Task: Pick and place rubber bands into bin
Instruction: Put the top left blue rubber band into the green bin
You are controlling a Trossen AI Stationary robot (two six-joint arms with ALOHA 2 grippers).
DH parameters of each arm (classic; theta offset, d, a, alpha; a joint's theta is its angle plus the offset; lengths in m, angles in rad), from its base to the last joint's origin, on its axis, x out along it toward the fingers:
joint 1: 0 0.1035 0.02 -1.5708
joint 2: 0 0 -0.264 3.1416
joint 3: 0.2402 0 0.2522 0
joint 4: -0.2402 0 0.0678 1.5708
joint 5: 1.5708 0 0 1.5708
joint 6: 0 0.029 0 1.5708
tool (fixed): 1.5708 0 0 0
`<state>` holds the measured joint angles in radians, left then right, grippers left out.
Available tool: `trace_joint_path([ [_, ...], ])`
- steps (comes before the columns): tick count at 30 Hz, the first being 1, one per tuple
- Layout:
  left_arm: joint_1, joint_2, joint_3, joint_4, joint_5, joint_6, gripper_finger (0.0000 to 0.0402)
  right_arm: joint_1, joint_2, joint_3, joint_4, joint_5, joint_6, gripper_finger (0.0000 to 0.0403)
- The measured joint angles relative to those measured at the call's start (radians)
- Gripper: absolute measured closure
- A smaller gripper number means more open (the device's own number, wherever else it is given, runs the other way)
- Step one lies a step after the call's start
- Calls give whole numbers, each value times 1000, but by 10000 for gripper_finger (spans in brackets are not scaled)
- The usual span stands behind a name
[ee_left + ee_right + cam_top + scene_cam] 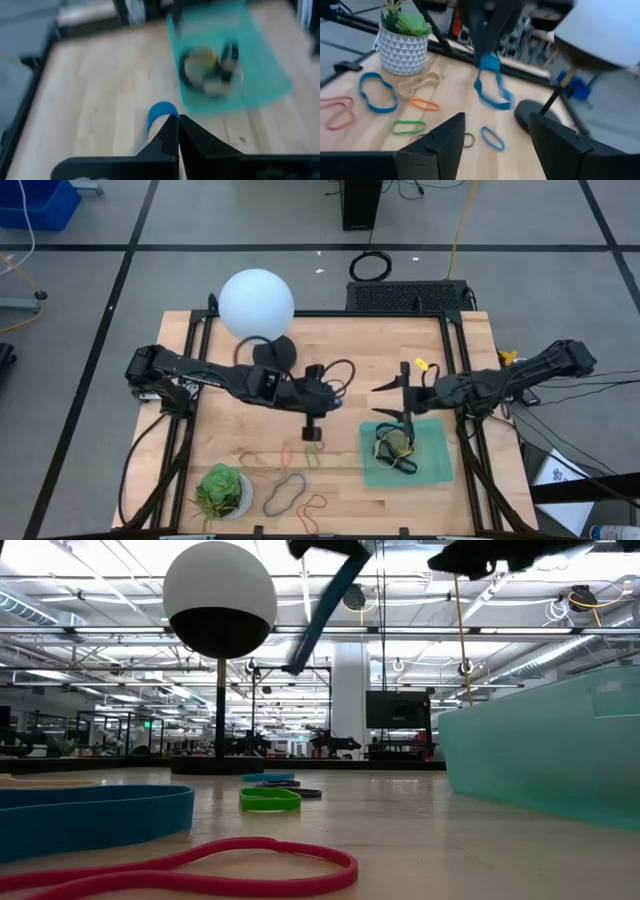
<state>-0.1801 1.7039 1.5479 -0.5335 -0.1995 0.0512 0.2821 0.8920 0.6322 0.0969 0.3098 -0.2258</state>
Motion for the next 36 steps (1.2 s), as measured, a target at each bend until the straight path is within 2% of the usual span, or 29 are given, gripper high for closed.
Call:
trace_joint_path([
  [4,12,1,0,85,6,-3,397,-2,23,-128,320,1,-72,190],
  [6,21,4,0,127,21,-3,398,-2,48,-157,423,3,-81,190],
  [14,41,9,0,204,67,8,398,-8,200,-165,622,16,-107,190],
  [20,35,9,0,201,69,13,395,-46,268,-166,709,104,-107,190],
  [25,33,9,-1,200,71,22,393,-87,298,-165,762,-3,-46,191],
  [28,34,9,-1,198,72,23,394,-100,307,-165,771,-25,-8,198],
  [32,34,9,-1,198,72,27,395,-106,318,-165,776,-33,27,223],
  [36,35,9,-1,200,72,36,391,-106,319,-165,792,-106,30,255],
])
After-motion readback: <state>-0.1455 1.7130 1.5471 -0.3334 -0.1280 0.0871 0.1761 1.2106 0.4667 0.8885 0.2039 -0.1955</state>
